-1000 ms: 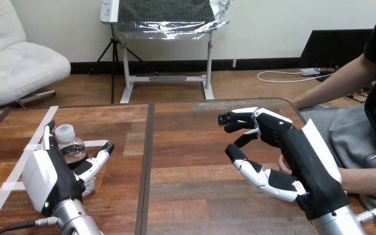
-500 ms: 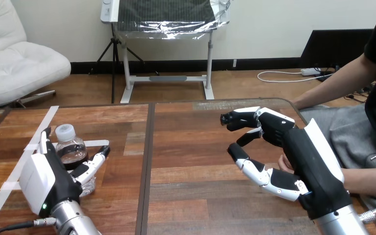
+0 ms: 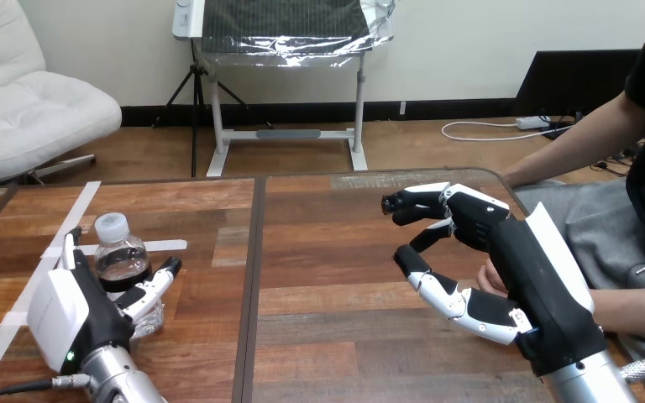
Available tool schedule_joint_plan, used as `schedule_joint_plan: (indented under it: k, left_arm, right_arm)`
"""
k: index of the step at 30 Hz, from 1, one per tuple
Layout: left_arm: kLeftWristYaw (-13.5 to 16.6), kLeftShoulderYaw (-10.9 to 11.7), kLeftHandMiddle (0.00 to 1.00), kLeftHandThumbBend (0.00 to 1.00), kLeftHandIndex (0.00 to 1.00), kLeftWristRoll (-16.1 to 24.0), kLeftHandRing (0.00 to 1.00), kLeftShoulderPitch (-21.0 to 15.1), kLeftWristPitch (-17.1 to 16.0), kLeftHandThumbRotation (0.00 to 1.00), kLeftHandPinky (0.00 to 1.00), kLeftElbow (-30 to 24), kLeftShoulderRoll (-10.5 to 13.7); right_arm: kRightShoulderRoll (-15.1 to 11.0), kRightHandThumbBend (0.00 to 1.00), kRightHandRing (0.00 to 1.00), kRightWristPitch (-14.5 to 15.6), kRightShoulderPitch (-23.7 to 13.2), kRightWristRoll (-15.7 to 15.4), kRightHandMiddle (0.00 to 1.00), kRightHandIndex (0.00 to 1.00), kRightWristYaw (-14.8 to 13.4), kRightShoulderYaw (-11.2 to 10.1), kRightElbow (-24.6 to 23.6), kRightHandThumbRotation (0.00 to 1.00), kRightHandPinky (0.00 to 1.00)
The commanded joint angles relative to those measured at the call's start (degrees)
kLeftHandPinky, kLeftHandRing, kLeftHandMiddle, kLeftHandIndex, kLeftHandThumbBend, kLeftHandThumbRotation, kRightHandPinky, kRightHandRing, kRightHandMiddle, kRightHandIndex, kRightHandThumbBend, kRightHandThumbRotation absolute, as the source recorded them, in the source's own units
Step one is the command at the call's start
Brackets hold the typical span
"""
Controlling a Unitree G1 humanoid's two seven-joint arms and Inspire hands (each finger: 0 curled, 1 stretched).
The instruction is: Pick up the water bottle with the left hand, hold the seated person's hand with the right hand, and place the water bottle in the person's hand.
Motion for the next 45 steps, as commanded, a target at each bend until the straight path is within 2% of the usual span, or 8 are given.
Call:
schedule_joint_plan:
  k: [1,13,25,33,45]
  left_arm:
    - [0.8,-0.1,0.89,0.87,0.90,-0.2,0.85,-5.1,-2.5,0.41,0.78,2.6,1.9]
    - [2.0,0.5,0.82,0.86,0.83,-2.1,0.79,-6.8,-6.6,0.33,0.72,7.0,2.0]
    - [2.4,0.2,0.73,0.84,0.75,-3.5,0.69,-8.1,-8.5,0.20,0.60,9.5,2.2]
    - [2.7,0.0,0.70,0.85,0.73,-3.8,0.64,-9.1,-9.6,0.14,0.54,11.4,2.4]
    - [2.3,-0.6,0.72,0.84,0.73,-4.1,0.66,-10.3,-9.6,0.15,0.56,13.3,2.4]
  right_arm:
    - [-0.8,0.38,0.68,-0.9,-2.5,0.4,0.73,0.66,0.1,-0.8,-1.3,0.00,0.53]
    - [-0.8,0.39,0.68,-1.6,-2.6,0.7,0.72,0.66,0.4,-0.8,-0.9,0.00,0.52]
    - [-0.8,0.39,0.66,-1.9,-2.6,1.1,0.71,0.65,0.6,-0.8,-0.7,0.00,0.52]
    - [-0.8,0.39,0.66,-1.8,-2.5,0.8,0.70,0.65,0.5,-0.8,-0.9,0.00,0.52]
    - [-0.9,0.39,0.66,-1.5,-2.5,0.4,0.70,0.65,0.4,-0.9,-1.4,0.00,0.52]
